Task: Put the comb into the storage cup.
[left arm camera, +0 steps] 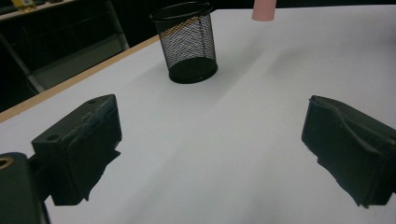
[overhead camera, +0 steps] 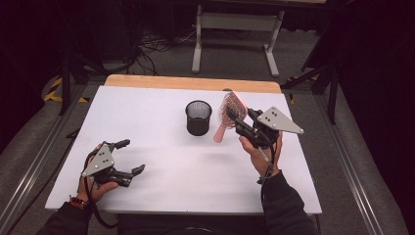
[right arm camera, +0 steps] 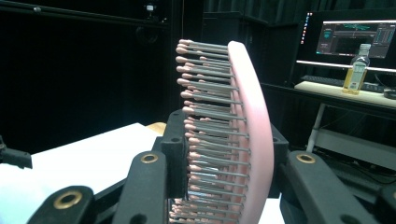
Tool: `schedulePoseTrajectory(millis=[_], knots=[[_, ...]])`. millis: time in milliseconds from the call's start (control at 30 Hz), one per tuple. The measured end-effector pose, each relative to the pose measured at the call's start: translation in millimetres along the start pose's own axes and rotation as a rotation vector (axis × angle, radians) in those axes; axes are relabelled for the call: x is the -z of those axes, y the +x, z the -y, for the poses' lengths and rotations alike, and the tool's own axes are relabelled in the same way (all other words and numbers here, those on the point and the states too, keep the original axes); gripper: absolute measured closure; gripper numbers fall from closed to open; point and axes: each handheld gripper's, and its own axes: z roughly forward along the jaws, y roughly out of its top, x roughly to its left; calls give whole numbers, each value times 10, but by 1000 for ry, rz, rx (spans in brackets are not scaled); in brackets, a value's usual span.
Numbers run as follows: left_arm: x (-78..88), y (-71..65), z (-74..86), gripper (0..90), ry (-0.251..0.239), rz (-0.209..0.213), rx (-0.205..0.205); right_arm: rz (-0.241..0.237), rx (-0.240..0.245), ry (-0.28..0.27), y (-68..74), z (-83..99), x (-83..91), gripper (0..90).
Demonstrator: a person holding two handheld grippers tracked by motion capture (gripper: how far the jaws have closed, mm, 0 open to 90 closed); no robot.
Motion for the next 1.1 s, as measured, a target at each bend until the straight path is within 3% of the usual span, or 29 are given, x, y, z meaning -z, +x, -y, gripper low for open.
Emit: schedulePoseTrajectory(millis=[300,400,900,1000,1100], knots=[[-11,5,9,56,8,6,1,11,34,-7,-86,-164,-75,640],[-10,9,13,63,13,4,6,10,20,-19,-119,-203,-109,640],[-21,-16,16,58,11,12,-6,30,51,-24,-213,-356,-232,640],[-27,-13,20,57,12,14,0,41,45,-37,-264,-448,-246,640],[-32,-13,21,56,14,17,-4,58,69,-34,-275,-515,-269,640]])
